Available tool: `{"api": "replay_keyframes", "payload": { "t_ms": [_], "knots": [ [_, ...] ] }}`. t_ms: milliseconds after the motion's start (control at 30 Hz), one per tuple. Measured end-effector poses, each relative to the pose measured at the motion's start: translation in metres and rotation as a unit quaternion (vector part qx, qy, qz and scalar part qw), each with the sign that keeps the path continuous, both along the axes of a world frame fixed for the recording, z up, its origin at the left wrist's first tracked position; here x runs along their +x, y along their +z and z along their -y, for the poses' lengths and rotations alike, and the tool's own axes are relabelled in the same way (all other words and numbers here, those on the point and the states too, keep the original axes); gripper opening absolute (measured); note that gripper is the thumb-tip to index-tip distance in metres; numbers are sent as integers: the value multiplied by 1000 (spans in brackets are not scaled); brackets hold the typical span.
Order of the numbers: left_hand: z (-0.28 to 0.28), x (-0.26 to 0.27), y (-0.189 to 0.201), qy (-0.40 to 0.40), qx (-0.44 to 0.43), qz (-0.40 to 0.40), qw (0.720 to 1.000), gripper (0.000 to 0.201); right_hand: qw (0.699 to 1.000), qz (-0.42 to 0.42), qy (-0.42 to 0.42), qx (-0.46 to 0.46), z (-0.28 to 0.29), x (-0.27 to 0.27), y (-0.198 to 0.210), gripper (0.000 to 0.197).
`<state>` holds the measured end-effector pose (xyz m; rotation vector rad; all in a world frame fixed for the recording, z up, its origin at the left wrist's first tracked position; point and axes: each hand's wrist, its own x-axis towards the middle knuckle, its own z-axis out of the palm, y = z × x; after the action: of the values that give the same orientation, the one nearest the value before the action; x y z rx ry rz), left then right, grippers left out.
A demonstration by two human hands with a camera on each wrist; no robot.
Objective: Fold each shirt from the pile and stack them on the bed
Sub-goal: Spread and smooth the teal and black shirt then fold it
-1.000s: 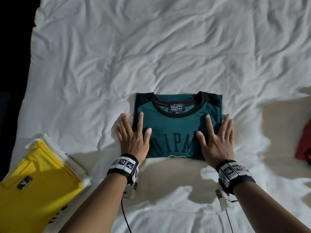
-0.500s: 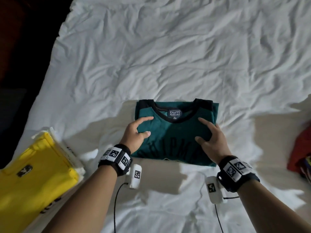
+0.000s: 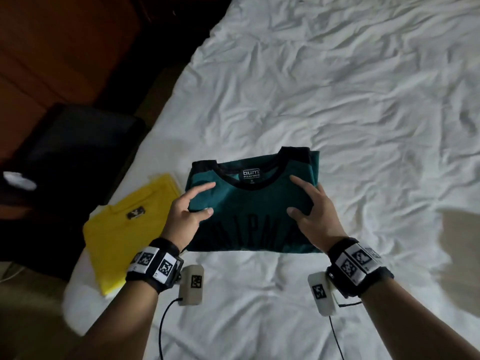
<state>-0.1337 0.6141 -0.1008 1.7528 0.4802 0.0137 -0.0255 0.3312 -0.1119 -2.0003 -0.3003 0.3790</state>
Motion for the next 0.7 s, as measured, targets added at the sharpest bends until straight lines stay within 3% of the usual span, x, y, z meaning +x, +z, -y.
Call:
{"api": "replay_keyframes", "payload": {
  "t_ms": [200, 433, 567, 700],
  "knots": [
    [-111, -73, 16, 109, -19, 7, 994, 62, 996, 9, 87, -3, -139, -26, 15, 71],
    [-201, -139, -18, 257, -124, -8, 958, 63, 982, -2, 184, -32, -267, -42, -6, 69],
    [-216, -162, -53, 325, -133, -54, 935, 62, 970, -11, 230, -82, -304, -47, -33, 69],
    [-214, -168, -68, 325, -125, -80, 934, 64, 962, -15, 236, -134, -307, -40, -55, 68]
  ]
}}
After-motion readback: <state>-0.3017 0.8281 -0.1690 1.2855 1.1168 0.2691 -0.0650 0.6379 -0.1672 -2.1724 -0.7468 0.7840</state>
